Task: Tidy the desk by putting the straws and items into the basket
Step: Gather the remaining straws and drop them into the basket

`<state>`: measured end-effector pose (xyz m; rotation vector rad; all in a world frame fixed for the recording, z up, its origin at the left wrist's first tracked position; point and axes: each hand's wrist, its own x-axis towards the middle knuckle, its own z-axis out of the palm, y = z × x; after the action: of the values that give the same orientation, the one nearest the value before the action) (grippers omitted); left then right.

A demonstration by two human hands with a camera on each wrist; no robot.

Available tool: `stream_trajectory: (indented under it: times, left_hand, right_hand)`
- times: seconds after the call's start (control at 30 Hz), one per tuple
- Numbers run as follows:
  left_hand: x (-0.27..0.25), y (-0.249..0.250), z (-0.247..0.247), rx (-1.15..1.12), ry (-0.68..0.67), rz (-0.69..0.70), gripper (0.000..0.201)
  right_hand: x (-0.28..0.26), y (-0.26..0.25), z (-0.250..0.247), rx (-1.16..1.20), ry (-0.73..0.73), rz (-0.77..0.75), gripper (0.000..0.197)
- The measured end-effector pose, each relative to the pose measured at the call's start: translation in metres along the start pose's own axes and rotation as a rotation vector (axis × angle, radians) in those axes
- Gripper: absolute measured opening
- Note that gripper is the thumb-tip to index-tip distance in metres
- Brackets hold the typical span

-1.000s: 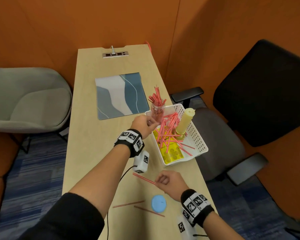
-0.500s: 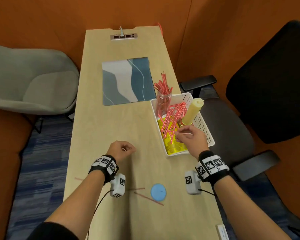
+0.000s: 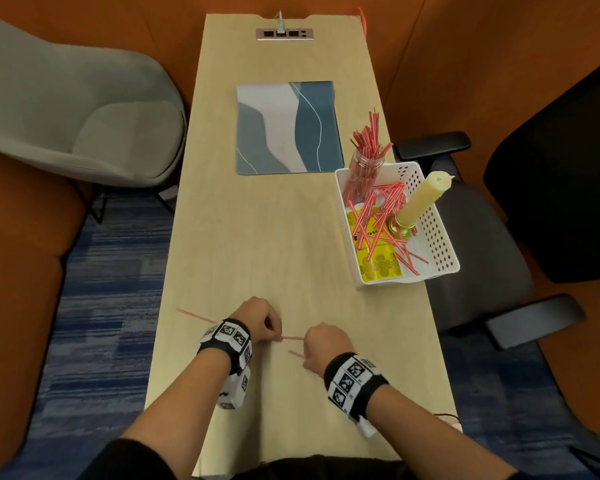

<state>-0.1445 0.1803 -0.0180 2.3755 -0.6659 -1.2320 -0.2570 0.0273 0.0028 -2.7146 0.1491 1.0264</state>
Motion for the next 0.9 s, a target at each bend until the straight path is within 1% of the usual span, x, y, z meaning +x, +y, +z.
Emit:
stream_trajectory:
  times: [0.13,0.23,0.33,0.4,0.43,0.5,0.57,0.63,0.77,0.9]
  left_hand:
    - [0.000,-0.002,0.003,0.089,0.030,0.017,0.005]
    - [0.002,-0.002,0.002,0.198,0.049,0.020,0.011]
    - [0.005,0.000,-0.012,0.277,0.064,0.036,0.018]
    - [0.007,0.005,-0.029,0.294,0.119,0.042,0.019]
    - [0.009,0.009,-0.039,0.287,0.170,0.042,0.020]
    - [0.012,0.027,-0.062,0.193,0.315,0.070,0.014]
    - [0.017,0.055,-0.088,0.009,0.453,0.134,0.009]
    - [0.026,0.088,-0.111,-0.154,0.522,0.203,0.008]
    - [0.048,0.154,-0.137,-0.339,0.552,0.279,0.010]
    - [0.077,0.199,-0.142,-0.310,0.513,0.343,0.009]
  right_hand:
    - [0.000,-0.009,0.007,-0.032,0.029,0.058,0.020]
    - [-0.002,-0.012,0.007,-0.056,0.023,0.060,0.021]
    - [-0.005,-0.018,0.005,-0.111,0.006,0.039,0.019]
    - [-0.006,-0.023,0.003,-0.134,-0.002,0.008,0.018]
    - [-0.005,-0.025,0.001,-0.136,0.001,-0.008,0.019]
    - [-0.004,-0.030,-0.002,-0.136,0.025,-0.031,0.022]
    - [-0.002,-0.034,-0.006,-0.135,0.043,-0.043,0.023]
    - [0.000,-0.039,-0.011,-0.141,0.034,-0.047,0.022]
    - [0.008,-0.037,-0.021,-0.160,-0.025,-0.071,0.017]
    - [0.016,-0.026,-0.025,-0.115,-0.078,-0.115,0.021]
